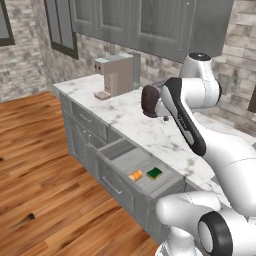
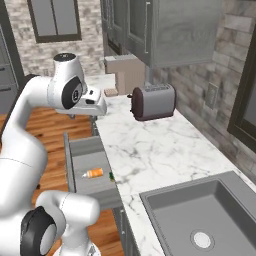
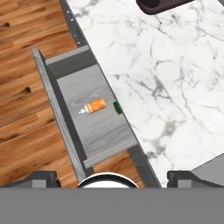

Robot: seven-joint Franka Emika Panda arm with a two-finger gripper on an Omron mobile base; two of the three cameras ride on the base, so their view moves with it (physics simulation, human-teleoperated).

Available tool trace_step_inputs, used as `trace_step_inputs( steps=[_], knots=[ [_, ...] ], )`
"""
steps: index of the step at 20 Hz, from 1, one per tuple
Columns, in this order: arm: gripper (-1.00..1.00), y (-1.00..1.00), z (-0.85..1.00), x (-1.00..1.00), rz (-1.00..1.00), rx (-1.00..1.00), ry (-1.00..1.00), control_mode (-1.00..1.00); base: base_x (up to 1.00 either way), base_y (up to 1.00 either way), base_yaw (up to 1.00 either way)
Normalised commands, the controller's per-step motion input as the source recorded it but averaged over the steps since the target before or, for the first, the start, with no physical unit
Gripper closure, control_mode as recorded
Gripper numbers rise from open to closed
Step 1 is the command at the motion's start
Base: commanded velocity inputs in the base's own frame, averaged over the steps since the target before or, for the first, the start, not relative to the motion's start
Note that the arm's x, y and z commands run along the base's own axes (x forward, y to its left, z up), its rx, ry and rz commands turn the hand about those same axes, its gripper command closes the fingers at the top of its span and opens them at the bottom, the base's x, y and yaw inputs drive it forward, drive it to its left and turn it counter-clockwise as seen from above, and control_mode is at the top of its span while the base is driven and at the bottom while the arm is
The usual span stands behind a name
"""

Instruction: Restock the sink supplies by placing the sponge and soap dispenser on the counter and next to the sink. Make sure the soap dispenser is upright.

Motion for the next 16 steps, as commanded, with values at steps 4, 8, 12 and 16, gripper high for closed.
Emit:
trace_step_inputs(
  steps=[4,8,12,16],
  knots=[
    [-1.00,0.58,-0.66,0.19,-0.09,0.00,0.11,-1.00,0.00,0.00,0.00],
    [-1.00,1.00,-1.00,0.36,-0.26,0.02,0.17,-1.00,0.00,0.00,0.00],
    [-1.00,0.86,-1.00,0.34,-0.29,0.16,0.10,-1.00,0.00,0.00,0.00],
    [-1.00,0.60,-1.00,0.21,-0.23,0.11,0.00,-1.00,0.00,0.00,0.00]
  ],
)
